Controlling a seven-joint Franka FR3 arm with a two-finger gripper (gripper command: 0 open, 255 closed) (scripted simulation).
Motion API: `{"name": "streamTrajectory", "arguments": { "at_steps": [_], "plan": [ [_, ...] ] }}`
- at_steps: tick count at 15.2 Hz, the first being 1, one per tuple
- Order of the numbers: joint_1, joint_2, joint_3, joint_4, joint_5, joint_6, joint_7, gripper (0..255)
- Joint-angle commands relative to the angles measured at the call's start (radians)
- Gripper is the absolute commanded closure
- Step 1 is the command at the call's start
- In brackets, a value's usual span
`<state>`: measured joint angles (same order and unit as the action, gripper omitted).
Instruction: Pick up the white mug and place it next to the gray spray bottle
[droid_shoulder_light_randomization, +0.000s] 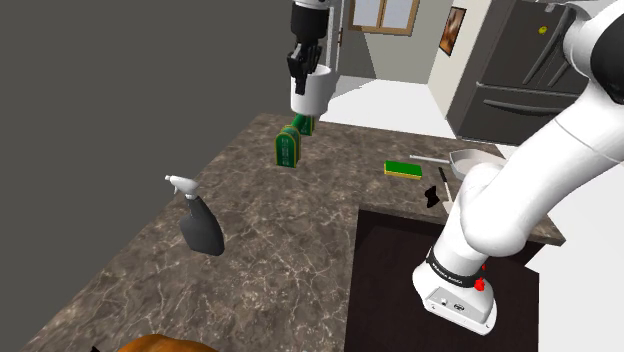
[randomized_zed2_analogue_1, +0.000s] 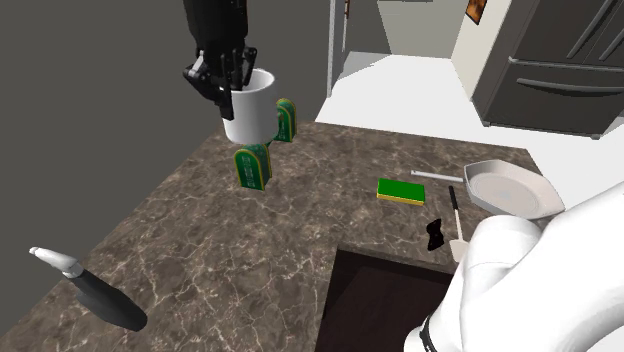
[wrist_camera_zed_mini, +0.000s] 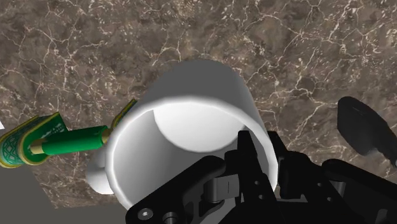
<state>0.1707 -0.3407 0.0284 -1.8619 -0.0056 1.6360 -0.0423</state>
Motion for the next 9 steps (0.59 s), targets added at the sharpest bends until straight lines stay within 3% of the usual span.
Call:
{"name": "streamTrajectory", "arguments": {
  "at_steps": [1, 9],
  "plan": [
    [0.016, 0.008, 0.035, 0.005, 0.006, 0.003, 0.051, 255],
    [0.081, 0.081, 0.172, 0.083, 0.014, -0.004, 0.251, 255]
  ]
}}
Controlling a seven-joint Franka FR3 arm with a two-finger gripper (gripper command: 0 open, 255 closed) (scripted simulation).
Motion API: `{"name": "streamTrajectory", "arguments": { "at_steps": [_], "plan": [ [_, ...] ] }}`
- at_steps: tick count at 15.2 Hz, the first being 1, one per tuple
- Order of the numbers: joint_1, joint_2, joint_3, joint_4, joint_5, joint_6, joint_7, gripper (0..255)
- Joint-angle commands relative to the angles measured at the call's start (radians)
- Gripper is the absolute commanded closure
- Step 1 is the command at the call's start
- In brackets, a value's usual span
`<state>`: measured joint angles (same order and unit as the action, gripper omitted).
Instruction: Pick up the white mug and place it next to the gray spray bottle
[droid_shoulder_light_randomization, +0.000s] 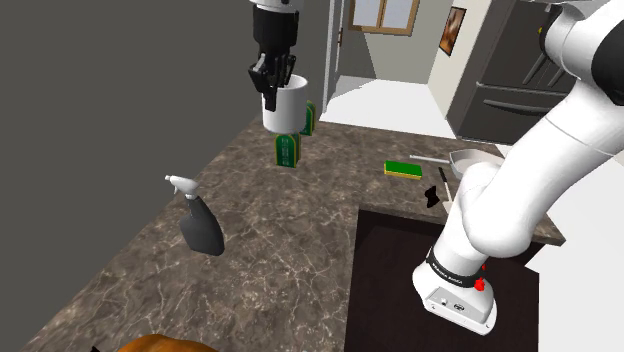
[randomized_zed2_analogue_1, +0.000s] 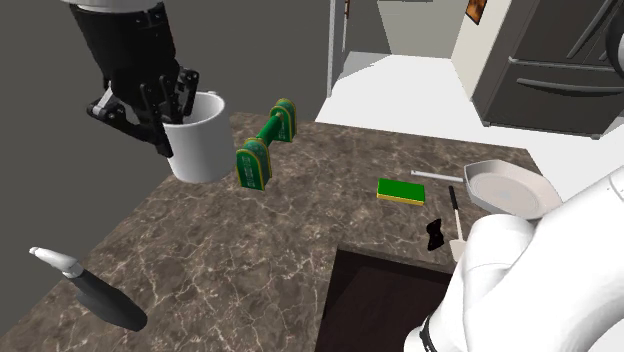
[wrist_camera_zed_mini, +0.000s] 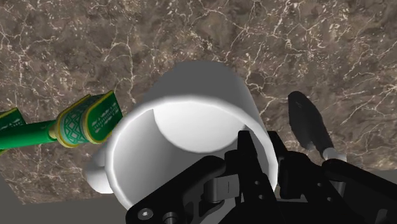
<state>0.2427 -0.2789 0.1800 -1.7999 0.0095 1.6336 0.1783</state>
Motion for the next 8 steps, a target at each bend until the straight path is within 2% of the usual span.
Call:
{"name": "streamTrajectory", "arguments": {
  "at_steps": [1, 8],
  "plan": [
    [0.017, 0.034, 0.037, 0.036, -0.003, -0.003, 0.056, 255],
    [0.078, 0.166, 0.156, 0.18, -0.036, -0.024, 0.239, 255]
  ]
}}
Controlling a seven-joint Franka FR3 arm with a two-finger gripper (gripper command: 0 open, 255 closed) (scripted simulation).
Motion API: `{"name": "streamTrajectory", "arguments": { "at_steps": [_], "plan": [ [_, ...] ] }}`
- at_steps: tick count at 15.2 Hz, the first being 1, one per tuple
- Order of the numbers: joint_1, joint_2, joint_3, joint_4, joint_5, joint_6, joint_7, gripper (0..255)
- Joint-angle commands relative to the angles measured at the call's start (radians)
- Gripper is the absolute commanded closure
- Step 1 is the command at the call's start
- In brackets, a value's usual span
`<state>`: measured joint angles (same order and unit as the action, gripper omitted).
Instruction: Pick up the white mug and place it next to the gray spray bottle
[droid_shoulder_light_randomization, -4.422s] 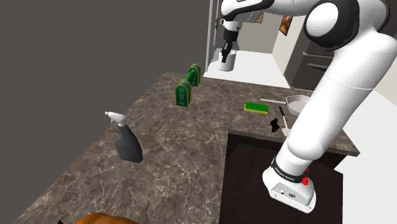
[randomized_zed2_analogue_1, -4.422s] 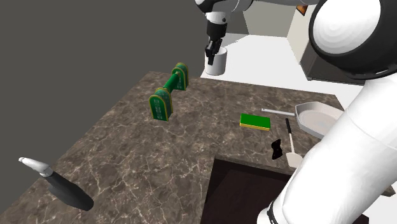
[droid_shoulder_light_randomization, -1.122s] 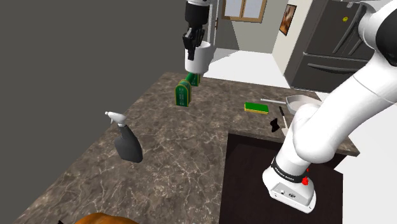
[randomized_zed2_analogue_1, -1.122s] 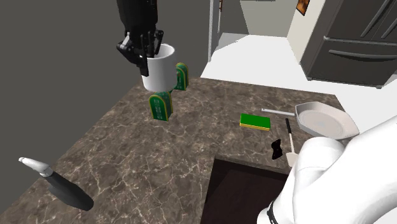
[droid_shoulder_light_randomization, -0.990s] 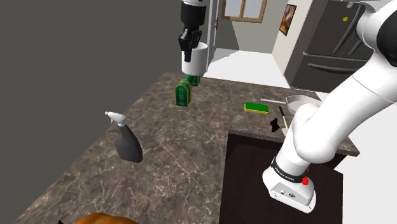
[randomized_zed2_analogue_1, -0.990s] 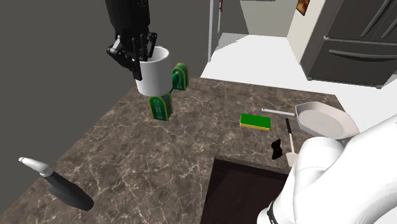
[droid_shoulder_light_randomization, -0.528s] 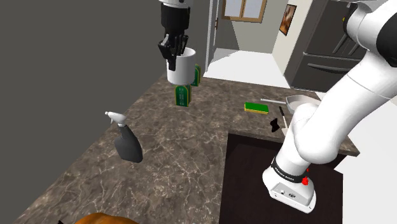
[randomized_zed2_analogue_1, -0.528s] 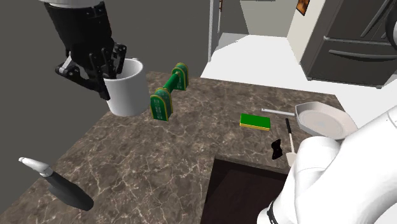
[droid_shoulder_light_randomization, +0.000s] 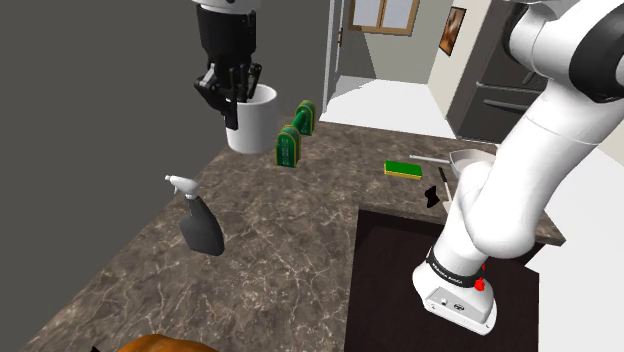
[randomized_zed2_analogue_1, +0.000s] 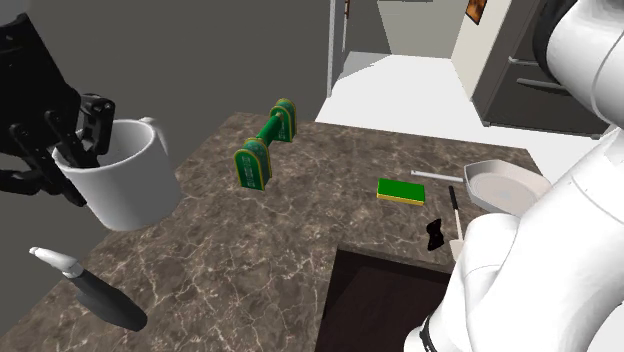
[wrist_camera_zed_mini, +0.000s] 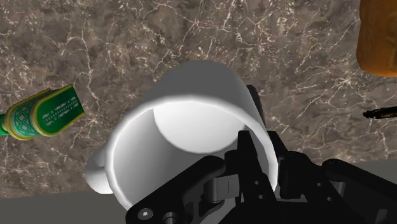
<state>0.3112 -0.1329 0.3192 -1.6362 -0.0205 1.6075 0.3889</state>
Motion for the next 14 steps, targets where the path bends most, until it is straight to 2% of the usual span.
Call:
{"name": "streamTrajectory", "arguments": {
  "at_steps": [1, 4, 14],
  "plan": [
    [0.02, 0.044, 0.033, 0.043, -0.016, -0.003, 0.055, 255],
    [0.057, 0.126, 0.081, 0.135, -0.051, -0.024, 0.137, 255],
    [0.052, 0.085, 0.073, -0.048, -0.035, 0.122, 0.135, 255]
  ]
}}
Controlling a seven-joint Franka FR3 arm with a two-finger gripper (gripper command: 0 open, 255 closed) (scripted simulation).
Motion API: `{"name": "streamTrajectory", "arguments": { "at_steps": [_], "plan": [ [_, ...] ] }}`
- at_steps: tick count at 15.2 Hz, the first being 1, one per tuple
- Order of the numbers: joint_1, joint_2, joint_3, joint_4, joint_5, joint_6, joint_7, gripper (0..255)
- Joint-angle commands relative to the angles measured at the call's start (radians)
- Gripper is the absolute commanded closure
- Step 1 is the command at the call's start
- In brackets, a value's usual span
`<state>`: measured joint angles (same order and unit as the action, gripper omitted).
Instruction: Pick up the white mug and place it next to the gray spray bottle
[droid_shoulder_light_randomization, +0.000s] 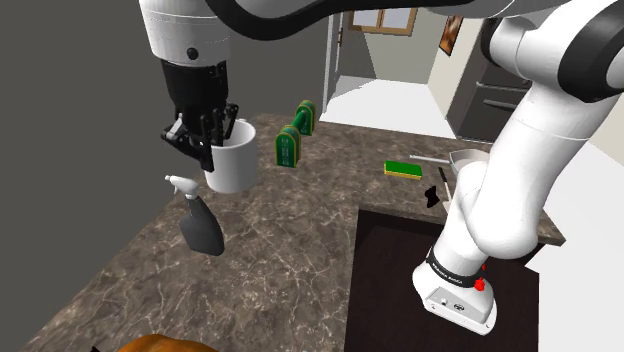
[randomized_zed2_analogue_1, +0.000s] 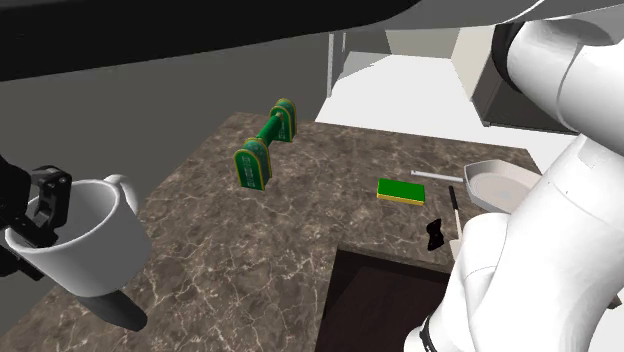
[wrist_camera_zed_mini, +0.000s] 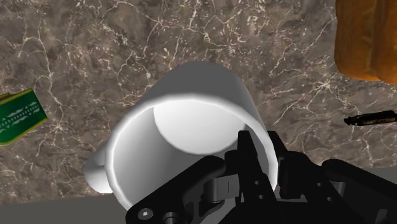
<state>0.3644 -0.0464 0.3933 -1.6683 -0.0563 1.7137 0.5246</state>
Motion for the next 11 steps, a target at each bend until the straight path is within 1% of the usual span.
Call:
{"name": "streamTrajectory", "arguments": {
  "at_steps": [1, 11],
  "plan": [
    [-0.001, -0.004, -0.001, -0.032, 0.001, 0.029, -0.001, 255],
    [-0.001, -0.015, -0.002, -0.179, 0.004, 0.166, 0.004, 255]
  ]
}}
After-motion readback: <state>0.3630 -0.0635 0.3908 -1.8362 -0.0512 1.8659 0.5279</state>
